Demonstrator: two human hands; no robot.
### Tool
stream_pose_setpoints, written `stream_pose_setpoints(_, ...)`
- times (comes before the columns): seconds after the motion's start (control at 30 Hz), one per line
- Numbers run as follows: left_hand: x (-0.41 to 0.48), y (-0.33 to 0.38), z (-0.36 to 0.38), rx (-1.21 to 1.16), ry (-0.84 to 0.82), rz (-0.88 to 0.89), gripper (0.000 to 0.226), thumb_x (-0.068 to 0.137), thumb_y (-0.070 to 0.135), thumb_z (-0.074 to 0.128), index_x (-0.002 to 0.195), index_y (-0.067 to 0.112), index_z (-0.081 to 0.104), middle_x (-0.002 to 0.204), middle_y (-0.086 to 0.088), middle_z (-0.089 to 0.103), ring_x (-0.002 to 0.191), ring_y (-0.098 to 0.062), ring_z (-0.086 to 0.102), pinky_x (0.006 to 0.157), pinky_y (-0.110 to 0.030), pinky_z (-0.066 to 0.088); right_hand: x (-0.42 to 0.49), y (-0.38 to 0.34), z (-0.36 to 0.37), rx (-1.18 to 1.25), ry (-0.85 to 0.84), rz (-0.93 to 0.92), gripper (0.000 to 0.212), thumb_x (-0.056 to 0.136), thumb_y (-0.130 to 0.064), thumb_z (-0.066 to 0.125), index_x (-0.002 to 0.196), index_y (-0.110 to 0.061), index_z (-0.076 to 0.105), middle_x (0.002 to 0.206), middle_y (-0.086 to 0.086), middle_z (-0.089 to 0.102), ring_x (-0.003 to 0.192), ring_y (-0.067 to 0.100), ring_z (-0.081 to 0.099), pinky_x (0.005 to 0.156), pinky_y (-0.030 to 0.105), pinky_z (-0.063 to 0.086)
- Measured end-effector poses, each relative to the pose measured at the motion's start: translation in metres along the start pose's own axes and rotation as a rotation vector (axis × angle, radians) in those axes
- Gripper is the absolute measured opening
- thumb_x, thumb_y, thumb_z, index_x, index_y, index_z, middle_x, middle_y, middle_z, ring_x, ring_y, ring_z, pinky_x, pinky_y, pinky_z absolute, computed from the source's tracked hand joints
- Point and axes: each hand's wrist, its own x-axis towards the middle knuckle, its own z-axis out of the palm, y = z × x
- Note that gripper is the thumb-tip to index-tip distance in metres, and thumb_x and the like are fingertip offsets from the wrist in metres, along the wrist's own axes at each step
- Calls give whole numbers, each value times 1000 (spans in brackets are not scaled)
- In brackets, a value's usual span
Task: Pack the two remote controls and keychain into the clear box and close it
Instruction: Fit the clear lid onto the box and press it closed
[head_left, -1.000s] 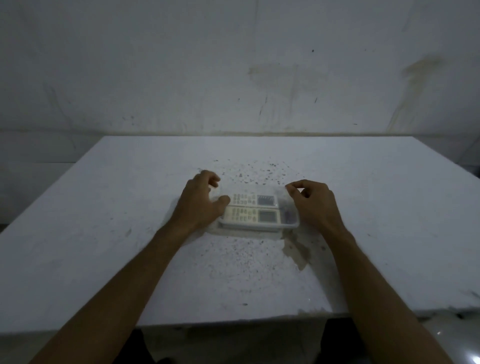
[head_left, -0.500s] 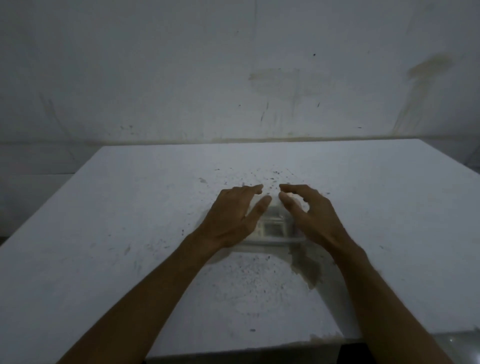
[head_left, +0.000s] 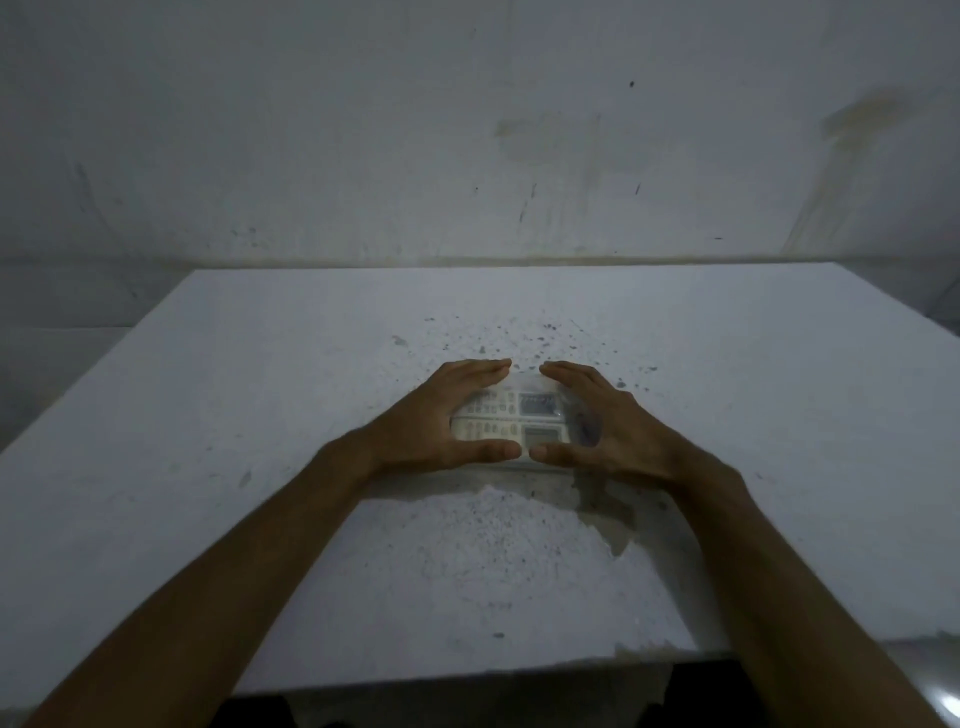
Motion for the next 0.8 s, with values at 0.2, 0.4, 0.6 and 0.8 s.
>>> stream_pose_setpoints(0.2,0,7,-5,128,-29,-3,106,76,81,60,162,28,25,169,10,23,153,-10,18,126,-45,18,1,-6,-5,-103,-34,11,122,58,-98,48,159,-36,17,169,-8,14,151,15,19,122,53,19)
stream_pose_setpoints(0.4,-3,12,-1,252,41,19,102,79,80,55,161,25,28,168,5,26,154,-16,20,124,-35,7,-11,-8,12,-66,96,50,110,75,-80,57,161,-32,7,171,-10,1,155,15,9,123,52,9)
stream_pose_setpoints(0.6,-2,8,3,367,107,9,104,78,89,41,159,26,31,166,-1,32,154,-21,21,123,-38,2,-15,-21,13,-284,272,-94,83,88,-78,39,157,-34,28,166,-6,28,152,16,22,123,50,12)
stream_pose_setpoints(0.8,10,0,-5,433,19,7,117,69,101,25,159,26,32,166,3,33,153,-18,25,124,-43,1,5,-29,12,-279,227,-42,64,104,-56,29,154,-16,34,153,8,46,137,23,45,116,41,28)
